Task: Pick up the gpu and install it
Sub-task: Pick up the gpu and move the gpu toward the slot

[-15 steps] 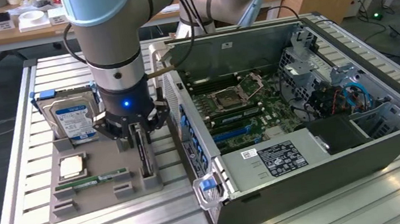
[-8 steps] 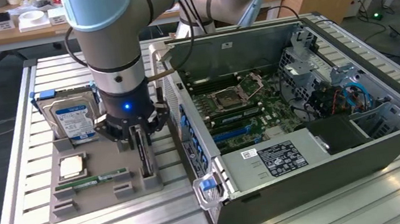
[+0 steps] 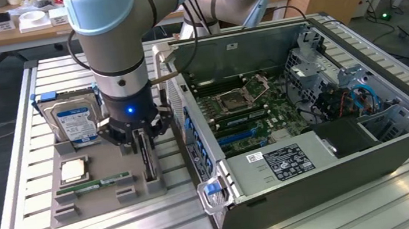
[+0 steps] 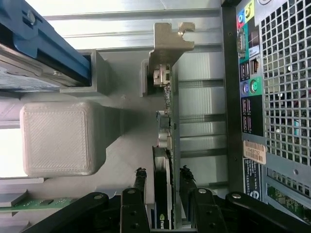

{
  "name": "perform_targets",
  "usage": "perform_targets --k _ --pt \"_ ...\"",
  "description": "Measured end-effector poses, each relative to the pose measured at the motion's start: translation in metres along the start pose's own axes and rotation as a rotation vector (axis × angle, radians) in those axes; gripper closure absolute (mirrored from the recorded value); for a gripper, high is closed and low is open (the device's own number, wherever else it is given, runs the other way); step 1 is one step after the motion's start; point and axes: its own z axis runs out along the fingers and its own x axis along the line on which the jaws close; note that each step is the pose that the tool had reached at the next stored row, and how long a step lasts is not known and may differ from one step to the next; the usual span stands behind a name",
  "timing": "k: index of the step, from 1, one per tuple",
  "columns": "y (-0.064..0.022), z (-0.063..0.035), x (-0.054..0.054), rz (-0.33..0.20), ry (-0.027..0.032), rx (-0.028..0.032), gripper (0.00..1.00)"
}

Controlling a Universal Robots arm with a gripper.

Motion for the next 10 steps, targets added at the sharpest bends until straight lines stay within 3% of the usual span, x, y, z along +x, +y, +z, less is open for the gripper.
perform_targets --k 10 --pt "0.0023 0.0023 0.0003 0.0 0.0001 -0.0001 0.58"
